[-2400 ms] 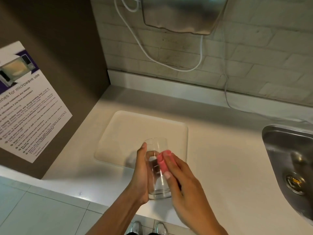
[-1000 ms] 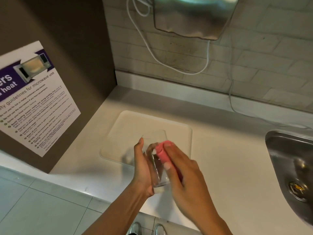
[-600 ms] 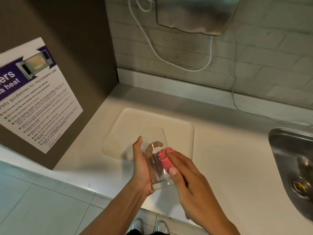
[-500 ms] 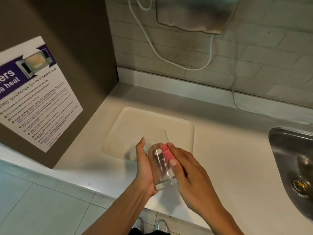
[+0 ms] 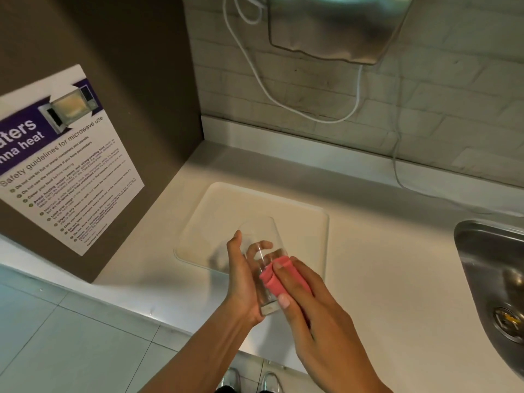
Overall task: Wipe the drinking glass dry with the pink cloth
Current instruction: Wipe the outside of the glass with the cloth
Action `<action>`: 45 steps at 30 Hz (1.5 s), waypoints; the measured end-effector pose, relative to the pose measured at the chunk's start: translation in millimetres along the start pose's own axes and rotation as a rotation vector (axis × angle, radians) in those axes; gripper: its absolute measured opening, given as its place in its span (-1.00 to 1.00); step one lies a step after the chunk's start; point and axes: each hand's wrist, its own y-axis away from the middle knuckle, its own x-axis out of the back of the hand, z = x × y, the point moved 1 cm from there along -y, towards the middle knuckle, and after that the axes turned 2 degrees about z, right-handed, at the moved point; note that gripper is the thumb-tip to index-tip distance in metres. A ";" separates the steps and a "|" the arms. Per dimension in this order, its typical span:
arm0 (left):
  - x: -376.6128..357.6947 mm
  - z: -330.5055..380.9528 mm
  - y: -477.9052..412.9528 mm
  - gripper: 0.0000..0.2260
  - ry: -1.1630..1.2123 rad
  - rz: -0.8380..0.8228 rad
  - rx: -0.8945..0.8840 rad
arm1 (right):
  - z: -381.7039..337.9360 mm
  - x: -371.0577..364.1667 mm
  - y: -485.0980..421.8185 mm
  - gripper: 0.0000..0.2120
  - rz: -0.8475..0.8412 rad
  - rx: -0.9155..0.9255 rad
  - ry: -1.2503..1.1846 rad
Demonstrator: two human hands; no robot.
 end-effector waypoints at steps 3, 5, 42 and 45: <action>0.8 -6.7 0.8 -0.38 -0.024 0.022 0.030 | 10.3 5.2 -2.1 -0.61 -0.033 -0.052 -0.039; -1.9 -11.8 3.5 -0.33 -0.019 0.028 0.062 | 11.2 9.9 -10.6 -0.63 -0.010 -0.067 -0.077; 1.0 -10.7 1.9 -0.16 -0.191 -0.007 -0.027 | 12.8 20.1 -64.7 -0.57 -0.028 0.032 0.070; 2.7 -9.5 2.6 -0.14 -0.213 0.018 -0.070 | 14.5 14.7 -63.3 -0.57 -0.029 0.014 0.047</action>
